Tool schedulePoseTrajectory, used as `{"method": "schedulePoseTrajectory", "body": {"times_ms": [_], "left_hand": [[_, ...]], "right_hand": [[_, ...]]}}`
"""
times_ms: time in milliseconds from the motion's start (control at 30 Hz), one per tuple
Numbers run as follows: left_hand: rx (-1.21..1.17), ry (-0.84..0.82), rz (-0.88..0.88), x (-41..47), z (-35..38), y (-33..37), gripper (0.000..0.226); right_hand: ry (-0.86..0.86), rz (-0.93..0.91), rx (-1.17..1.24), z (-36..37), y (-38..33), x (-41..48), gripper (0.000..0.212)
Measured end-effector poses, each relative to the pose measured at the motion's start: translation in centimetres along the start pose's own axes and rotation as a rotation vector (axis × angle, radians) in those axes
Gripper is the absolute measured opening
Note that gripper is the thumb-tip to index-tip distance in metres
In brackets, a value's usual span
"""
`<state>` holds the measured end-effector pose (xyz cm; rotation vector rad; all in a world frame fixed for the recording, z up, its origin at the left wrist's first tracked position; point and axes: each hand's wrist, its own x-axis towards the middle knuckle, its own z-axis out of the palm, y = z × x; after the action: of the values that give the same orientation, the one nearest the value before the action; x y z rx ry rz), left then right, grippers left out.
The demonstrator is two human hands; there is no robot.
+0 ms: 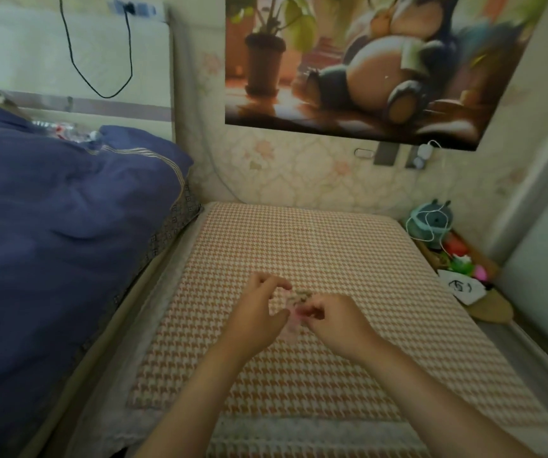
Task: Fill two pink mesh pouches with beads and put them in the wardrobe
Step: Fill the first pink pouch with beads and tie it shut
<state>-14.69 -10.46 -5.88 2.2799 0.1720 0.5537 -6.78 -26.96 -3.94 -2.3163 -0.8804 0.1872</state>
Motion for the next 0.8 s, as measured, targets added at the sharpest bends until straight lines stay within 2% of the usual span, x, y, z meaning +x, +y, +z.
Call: {"method": "schedulePoseTrajectory", "body": {"times_ms": [100, 233, 333, 467, 533, 667, 800], "left_hand": [[0.024, 0.067, -0.01, 0.2, 0.7, -0.6, 0.023], [0.032, -0.08, -0.124, 1.4, 2.6, -1.8, 0.004], [0.159, -0.192, -0.176, 2.1, 3.6, -2.7, 0.013], [0.129, -0.237, -0.296, 2.7, 4.2, -2.8, 0.032], [0.081, -0.243, -0.341, 2.9, 4.3, -2.5, 0.032], [-0.048, -0.262, -0.434, 3.2, 4.2, -1.7, 0.025], [-0.034, -0.281, -0.446, 3.2, 3.9, -1.1, 0.022]], "right_hand": [[0.005, -0.035, -0.104, 1.0, 1.4, 0.0, 0.022], [0.009, -0.148, -0.159, 2.4, 3.9, 0.8, 0.026], [-0.024, -0.209, -0.203, 3.0, 5.4, 1.9, 0.032], [-0.029, -0.272, -0.219, 3.2, 6.6, 2.6, 0.028], [-0.036, -0.282, -0.206, 3.0, 6.8, 2.8, 0.025], [-0.05, -0.187, -0.044, 2.9, 6.7, 3.3, 0.022], [-0.04, -0.023, 0.094, 2.4, 6.0, 3.5, 0.016]]}}
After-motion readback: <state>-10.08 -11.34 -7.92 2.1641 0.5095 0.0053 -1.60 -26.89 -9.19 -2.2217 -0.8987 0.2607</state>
